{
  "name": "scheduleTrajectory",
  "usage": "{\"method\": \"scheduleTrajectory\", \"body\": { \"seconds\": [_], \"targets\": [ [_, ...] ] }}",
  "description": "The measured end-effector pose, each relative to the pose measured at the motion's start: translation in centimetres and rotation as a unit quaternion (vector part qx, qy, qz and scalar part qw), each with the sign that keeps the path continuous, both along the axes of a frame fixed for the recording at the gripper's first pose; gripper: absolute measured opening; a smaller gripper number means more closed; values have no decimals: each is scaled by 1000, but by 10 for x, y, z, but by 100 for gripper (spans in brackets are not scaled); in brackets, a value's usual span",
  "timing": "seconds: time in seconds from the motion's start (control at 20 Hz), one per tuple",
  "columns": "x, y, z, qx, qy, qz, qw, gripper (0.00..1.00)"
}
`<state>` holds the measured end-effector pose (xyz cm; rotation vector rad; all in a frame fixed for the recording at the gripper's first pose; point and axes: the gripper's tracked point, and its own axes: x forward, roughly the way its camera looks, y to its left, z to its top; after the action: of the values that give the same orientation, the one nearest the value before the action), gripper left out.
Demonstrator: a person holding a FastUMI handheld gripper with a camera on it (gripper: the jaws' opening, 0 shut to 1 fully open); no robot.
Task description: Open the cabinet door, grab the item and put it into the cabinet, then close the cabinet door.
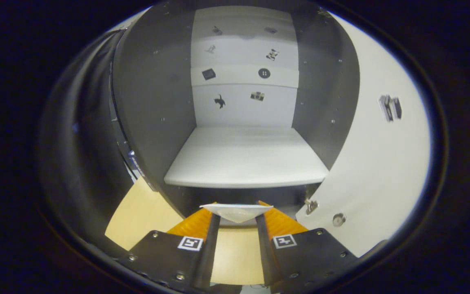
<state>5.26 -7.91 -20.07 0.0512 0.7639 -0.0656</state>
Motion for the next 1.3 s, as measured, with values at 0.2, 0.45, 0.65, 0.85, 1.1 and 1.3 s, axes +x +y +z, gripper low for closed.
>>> {"method": "scheduleTrajectory", "body": {
  "seconds": [0.2,0.45,0.65,0.85,1.1,1.3],
  "targets": [
    [39,-13,15,24,9,-13,1000,48],
    [67,-24,3,29,43,-15,999,48],
    [77,-25,-6,31,58,-12,998,48],
    [87,-26,-11,27,69,-10,997,48],
    [94,-28,-17,32,77,-13,996,48],
    [100,-29,-19,36,75,-18,996,48]
  ]
}}
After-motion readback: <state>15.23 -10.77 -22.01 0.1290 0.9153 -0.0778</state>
